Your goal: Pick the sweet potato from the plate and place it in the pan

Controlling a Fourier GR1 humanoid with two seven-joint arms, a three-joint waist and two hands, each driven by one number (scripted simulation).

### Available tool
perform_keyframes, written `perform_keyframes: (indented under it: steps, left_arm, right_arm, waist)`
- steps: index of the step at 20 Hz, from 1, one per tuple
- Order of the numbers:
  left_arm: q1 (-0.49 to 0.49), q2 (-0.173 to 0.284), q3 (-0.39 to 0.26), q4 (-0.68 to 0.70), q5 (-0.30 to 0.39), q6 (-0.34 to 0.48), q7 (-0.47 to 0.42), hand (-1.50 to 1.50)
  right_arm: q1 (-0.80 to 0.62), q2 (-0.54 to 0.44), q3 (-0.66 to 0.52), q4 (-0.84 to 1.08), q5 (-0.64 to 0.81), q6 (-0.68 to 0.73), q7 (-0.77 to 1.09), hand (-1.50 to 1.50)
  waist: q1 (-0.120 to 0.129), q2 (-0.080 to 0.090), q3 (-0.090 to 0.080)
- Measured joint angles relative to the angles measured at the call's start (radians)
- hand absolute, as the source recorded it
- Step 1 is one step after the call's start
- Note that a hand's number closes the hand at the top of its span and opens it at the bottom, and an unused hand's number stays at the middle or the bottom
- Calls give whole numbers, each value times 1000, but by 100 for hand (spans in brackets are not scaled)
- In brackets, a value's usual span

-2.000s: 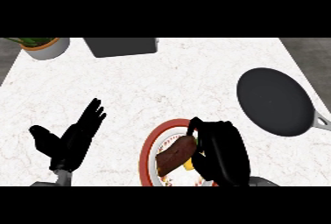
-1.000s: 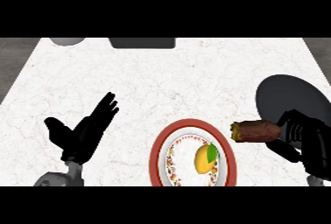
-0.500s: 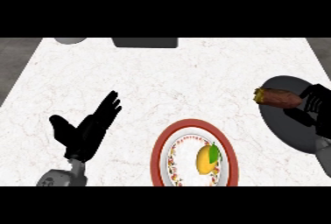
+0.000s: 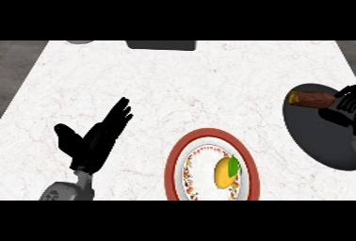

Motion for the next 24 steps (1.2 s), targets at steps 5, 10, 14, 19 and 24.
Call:
perform_keyframes:
  steps: [5,10,14,19,24]
  left_arm:
    - [-22,-13,-7,11,-8,-1,3,0]
    - [-22,-17,2,18,-10,4,2,0]
    - [-10,-17,3,10,-10,3,2,0]
    - [-13,-17,9,-4,-11,9,13,0]
    - [-26,-27,13,15,-14,11,12,0]
  right_arm:
    - [-81,-19,26,199,50,98,27,-150]
    - [-125,-15,-43,266,-9,205,-80,-150]
    - [-129,-3,-149,260,-117,298,-196,-150]
    - [-123,-38,-250,308,-220,482,-251,-150]
    - [-83,-106,-291,361,-261,713,-280,-150]
  waist:
    - [14,6,1]
    - [8,7,3]
    - [0,4,5]
    - [-3,4,4]
    - [-10,4,3]
